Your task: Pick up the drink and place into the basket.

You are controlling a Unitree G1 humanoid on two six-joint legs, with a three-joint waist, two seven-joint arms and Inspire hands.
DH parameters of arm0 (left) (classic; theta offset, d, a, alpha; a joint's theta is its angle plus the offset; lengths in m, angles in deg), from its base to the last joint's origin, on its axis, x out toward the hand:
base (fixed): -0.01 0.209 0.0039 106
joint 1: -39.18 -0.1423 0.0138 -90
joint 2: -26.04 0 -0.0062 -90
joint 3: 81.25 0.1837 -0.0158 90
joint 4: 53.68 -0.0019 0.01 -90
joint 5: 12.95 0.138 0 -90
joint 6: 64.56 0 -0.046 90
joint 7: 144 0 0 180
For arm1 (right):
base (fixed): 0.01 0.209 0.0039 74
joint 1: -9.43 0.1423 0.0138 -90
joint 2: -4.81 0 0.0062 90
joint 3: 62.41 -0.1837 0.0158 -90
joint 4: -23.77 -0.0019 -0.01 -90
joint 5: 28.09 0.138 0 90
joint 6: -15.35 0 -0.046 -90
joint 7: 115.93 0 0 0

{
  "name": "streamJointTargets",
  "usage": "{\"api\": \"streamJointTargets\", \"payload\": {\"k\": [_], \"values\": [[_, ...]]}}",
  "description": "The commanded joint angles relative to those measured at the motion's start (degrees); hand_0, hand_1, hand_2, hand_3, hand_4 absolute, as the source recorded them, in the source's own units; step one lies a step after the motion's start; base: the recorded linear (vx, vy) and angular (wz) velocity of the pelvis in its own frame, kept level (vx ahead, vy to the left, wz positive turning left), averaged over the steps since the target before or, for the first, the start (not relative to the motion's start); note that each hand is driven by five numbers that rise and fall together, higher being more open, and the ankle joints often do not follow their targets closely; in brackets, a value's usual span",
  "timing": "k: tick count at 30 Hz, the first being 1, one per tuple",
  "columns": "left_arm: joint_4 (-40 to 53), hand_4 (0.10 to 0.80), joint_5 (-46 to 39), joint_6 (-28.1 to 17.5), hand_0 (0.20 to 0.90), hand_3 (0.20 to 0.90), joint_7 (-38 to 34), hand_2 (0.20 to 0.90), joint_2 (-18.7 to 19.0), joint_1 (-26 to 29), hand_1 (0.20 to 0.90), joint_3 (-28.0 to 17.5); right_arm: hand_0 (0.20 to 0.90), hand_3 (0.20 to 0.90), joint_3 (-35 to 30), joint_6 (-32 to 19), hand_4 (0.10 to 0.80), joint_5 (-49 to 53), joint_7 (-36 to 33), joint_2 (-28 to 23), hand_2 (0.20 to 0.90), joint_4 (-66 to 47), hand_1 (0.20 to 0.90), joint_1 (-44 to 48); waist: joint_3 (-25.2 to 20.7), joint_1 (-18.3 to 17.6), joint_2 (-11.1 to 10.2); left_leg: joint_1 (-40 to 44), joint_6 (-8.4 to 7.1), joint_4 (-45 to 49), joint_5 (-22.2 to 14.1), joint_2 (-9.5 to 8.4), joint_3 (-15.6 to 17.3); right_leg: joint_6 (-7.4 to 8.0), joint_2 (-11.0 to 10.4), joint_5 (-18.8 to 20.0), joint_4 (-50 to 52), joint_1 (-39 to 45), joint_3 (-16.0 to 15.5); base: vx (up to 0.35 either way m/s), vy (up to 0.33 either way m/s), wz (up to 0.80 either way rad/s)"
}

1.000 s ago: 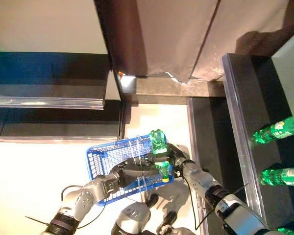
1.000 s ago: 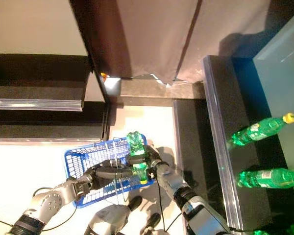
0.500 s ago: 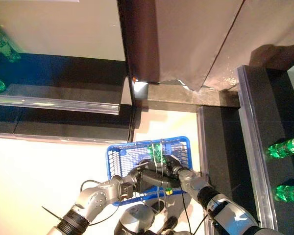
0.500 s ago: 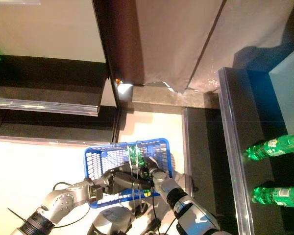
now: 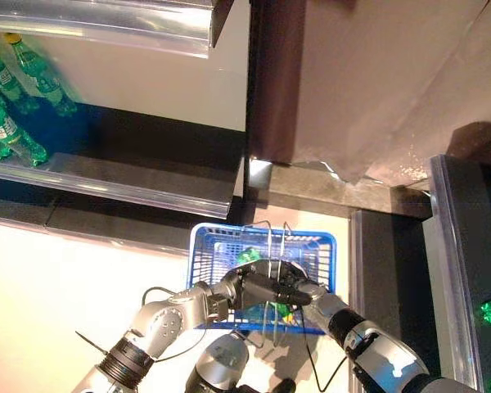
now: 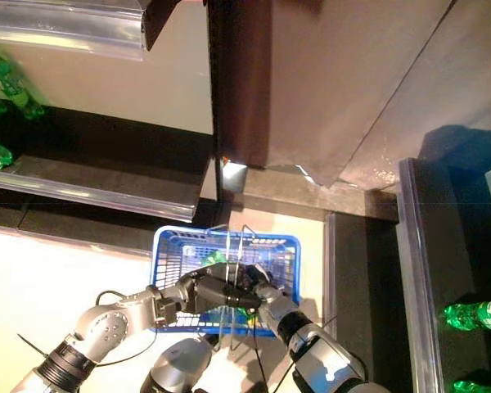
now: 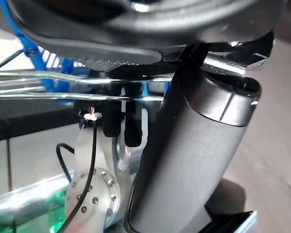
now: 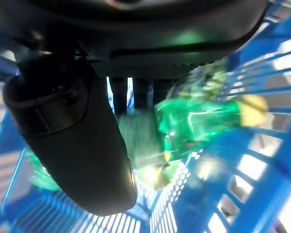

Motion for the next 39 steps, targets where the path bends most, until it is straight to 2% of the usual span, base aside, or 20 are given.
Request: {"api": "streamJointTargets", "payload": {"k": [1,10,16,19,22,24,25,29,31,34,35,37,39], "values": [[17.7,0.100,-13.5,-7.5,0.300,0.200,10.7,0.300,-15.7,-3.0,0.300,6.1,0.900,0.900,0.3,-2.0,0.800,1.9,0.1,5.1,0.900,-1.3,0.900,2.2,-17.8,-0.4,2.1,1.5,2.15,-8.0,3.2,-0.95,-0.6,-3.32,3.4,3.2,3.4,-4.7,0.6,0.000,0.000,0.00],[16.7,0.100,-12.0,-8.5,0.300,0.200,9.8,0.300,-16.2,-4.5,0.300,4.3,0.900,0.900,1.4,1.6,0.800,2.2,-0.4,4.7,0.900,-6.6,0.900,2.1,-18.5,-1.8,1.4,2.2,2.19,-8.6,3.5,-0.70,1.0,-3.15,3.8,4.2,2.1,-4.8,2.4,0.003,-0.002,-0.05],[15.8,0.100,-10.3,-10.1,0.300,0.200,8.2,0.300,-16.7,-4.8,0.300,3.1,0.900,0.900,0.7,-1.3,0.800,1.2,-1.0,4.1,0.900,-8.6,0.900,1.2,-18.6,-2.8,1.6,2.7,2.27,-9.2,3.6,-0.51,2.3,-3.11,4.1,5.0,0.9,-4.8,3.6,-0.016,0.002,-0.18],[15.3,0.100,-9.1,-12.2,0.300,0.200,6.7,0.300,-15.8,-4.5,0.300,1.2,0.900,0.900,0.7,-2.4,0.800,0.8,-2.3,2.2,0.900,-13.8,0.900,1.5,-18.4,-3.5,1.8,2.8,2.14,-9.5,3.8,-0.43,2.9,-2.93,4.2,5.7,0.2,-4.9,4.2,-0.040,0.009,-0.15],[14.0,0.100,-6.8,-15.7,0.300,0.200,5.2,0.300,-14.1,-4.5,0.300,-3.3,0.900,0.900,1.4,-2.0,0.800,-0.7,-4.4,-1.3,0.900,-25.9,0.900,0.4,-18.1,-4.8,2.1,2.6,2.14,-9.8,4.0,-0.31,3.9,-2.81,4.3,6.4,-0.8,-5.4,5.1,-0.073,0.012,-0.16],[12.5,0.100,-6.1,-18.6,0.300,0.200,4.4,0.300,-12.3,-5.3,0.300,-8.2,0.900,0.900,0.7,-4.0,0.800,-4.2,-1.9,-4.6,0.900,-33.1,0.900,-2.5,-18.1,-6.2,2.1,2.5,2.09,-10.0,4.0,-0.09,5.1,-2.60,4.4,6.8,-1.1,-6.3,6.3,-0.087,0.007,-0.34],[12.3,0.100,-5.8,-19.4,0.300,0.200,4.1,0.300,-12.1,-5.6,0.300,-9.3,0.900,0.900,0.5,-4.2,0.800,-5.0,-1.5,-5.3,0.900,-34.5,0.900,-3.3,-18.1,-6.5,2.1,2.5,2.08,-10.0,4.0,-0.04,5.4,-2.54,4.5,6.8,-1.2,-6.5,6.6,-0.089,0.001,-0.28],[8.0,0.100,-6.4,-28.2,0.300,0.200,2.0,0.300,-8.1,-8.4,0.300,-19.6,0.900,0.900,-4.4,-7.7,0.800,-6.6,6.5,-14.2,0.900,-47.0,0.900,-12.4,-18.1,-10.5,1.8,2.3,2.18,-9.8,3.6,0.36,8.8,-2.04,4.8,7.4,-1.5,-8.4,10.3,-0.084,-0.024,-0.46],[5.7,0.100,-7.8,-32.1,0.300,0.200,0.5,0.300,-7.1,-9.5,0.300,-23.0,0.900,0.900,-6.8,-9.4,0.800,-5.8,9.9,-17.3,0.900,-50.9,0.900,-16.4,-18.0,-12.6,1.7,2.4,2.26,-9.6,3.4,0.58,10.4,-2.02,5.2,7.6,-1.6,-9.2,12.2,-0.076,-0.048,-0.65],[-0.2,0.100,-8.7,-38.0,0.300,0.200,-0.2,0.300,-7.0,-9.4,0.300,-26.6,0.900,0.900,-9.9,-11.6,0.800,-1.5,15.1,-18.6,0.900,-53.3,0.900,-19.8,-17.7,-15.5,1.6,2.6,2.28,-9.5,3.0,0.83,12.6,-2.16,5.8,7.7,-1.6,-10.0,14.5,-0.061,-0.061,-0.63],[-2.3,0.100,-9.1,-40.0,0.300,0.200,-0.5,0.300,-6.8,-9.1,0.300,-27.5,0.900,0.900,-10.9,-12.0,0.800,2.9,17.2,-18.7,0.900,-53.4,0.900,-20.7,-17.7,-16.4,1.6,2.7,2.20,-9.6,2.9,0.94,13.3,-2.20,6.1,7.8,-1.7,-10.3,15.2,-0.053,-0.062,-0.55],[-6.9,0.100,-10.1,-43.3,0.300,0.200,0.4,0.300,-6.7,-8.9,0.300,-29.1,0.900,0.900,-12.5,-12.6,0.800,8.0,21.7,-17.5,0.900,-52.0,0.900,-23.4,-17.7,-18.1,1.6,2.9,2.07,-9.6,2.7,1.10,14.6,-2.22,6.5,8.1,-1.9,-10.7,16.4,-0.051,-0.045,-0.54],[-10.0,0.100,-11.0,-45.8,0.300,0.200,1.1,0.300,-7.1,-9.3,0.300,-30.5,0.900,0.900,-13.5,-13.5,0.800,9.4,22.8,-16.1,0.900,-50.7,0.900,-26.3,-17.7,-19.4,1.8,3.1,2.00,-9.7,2.5,1.19,15.6,-2.26,6.8,8.3,-2.3,-11.1,17.4,-0.047,-0.023,-0.40]]}}
